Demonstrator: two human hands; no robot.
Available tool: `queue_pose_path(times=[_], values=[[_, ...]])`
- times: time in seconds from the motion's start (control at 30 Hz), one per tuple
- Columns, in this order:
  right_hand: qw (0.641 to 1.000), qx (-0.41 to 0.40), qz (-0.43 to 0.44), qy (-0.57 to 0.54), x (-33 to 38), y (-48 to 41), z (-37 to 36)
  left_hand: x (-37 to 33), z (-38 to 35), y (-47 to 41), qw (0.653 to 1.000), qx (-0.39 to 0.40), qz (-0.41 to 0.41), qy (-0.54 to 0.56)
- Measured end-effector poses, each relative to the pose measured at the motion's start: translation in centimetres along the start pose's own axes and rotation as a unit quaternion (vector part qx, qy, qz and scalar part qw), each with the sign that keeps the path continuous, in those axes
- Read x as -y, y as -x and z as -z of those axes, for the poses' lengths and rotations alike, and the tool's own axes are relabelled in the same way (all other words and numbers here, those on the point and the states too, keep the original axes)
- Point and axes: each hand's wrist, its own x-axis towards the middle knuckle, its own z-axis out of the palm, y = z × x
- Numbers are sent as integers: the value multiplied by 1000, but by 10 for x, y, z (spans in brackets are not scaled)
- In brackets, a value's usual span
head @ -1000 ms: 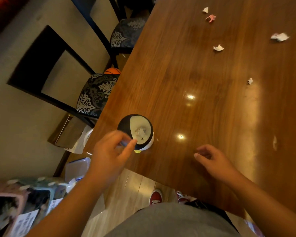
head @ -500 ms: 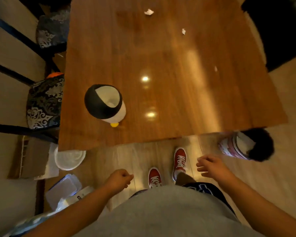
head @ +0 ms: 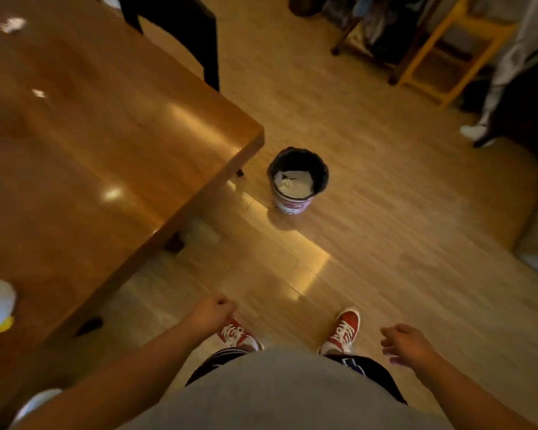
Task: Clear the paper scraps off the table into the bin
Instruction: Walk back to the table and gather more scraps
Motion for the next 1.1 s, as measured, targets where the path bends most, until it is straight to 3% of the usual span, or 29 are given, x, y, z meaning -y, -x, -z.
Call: queue_pose_path(times=[0.23, 0.43, 0.8, 0.97, 1.1], values=[[994, -4, -67, -81, -91, -42, 132, -119, -141, -6, 996, 28, -54, -68], [995, 8, -47, -88, -88, -87, 209, -179, -198, -8, 988, 41, -79, -129], [995, 24, 65, -67, 126, -187, 273, -257, -175, -75, 992, 12, -11, -127], [997, 19, 69, -35, 216, -219, 312, -340, -145, -128, 992, -10, 9, -124], [997, 12, 70, -8, 262, -232, 349, -423, -122, -161, 992, -11, -21, -126]])
